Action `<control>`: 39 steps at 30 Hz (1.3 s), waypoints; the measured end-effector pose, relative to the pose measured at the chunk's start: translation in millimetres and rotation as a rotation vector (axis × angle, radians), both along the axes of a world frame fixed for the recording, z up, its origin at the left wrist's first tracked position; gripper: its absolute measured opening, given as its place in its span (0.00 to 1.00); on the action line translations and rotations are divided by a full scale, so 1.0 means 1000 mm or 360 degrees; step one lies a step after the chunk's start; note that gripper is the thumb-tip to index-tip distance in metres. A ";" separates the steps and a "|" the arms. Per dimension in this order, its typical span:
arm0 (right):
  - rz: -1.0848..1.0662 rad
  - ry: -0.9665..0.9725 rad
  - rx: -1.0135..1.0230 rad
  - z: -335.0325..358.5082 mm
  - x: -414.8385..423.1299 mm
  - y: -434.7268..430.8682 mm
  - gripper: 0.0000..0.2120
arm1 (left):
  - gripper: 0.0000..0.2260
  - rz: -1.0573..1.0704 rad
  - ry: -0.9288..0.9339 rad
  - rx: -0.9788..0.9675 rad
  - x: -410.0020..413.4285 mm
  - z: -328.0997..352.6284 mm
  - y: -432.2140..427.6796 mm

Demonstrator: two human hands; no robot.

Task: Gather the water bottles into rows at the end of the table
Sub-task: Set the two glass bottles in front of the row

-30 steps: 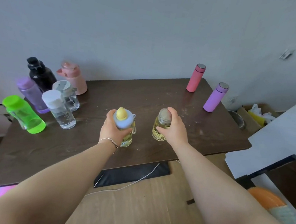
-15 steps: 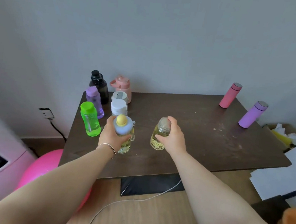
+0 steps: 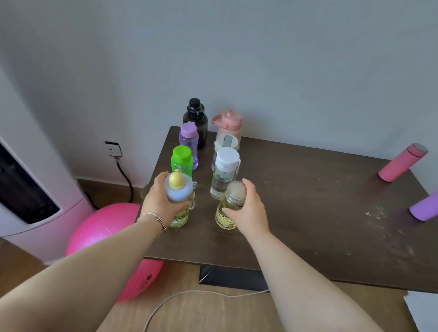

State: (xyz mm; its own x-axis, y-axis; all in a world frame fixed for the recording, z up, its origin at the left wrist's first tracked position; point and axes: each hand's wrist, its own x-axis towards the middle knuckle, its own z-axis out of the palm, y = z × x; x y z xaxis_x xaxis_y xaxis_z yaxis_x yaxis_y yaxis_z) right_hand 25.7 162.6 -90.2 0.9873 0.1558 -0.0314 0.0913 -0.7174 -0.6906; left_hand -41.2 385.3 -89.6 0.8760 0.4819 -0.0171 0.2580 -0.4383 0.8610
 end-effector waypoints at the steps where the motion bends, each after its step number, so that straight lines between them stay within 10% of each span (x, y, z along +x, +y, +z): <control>1: 0.0019 0.0018 -0.0007 -0.003 0.001 0.005 0.45 | 0.37 0.0011 0.0008 -0.0001 -0.001 -0.003 0.003; 39: 0.0229 0.0188 -0.0181 -0.042 0.006 0.028 0.51 | 0.42 -0.0062 0.0056 0.0132 0.008 -0.033 0.018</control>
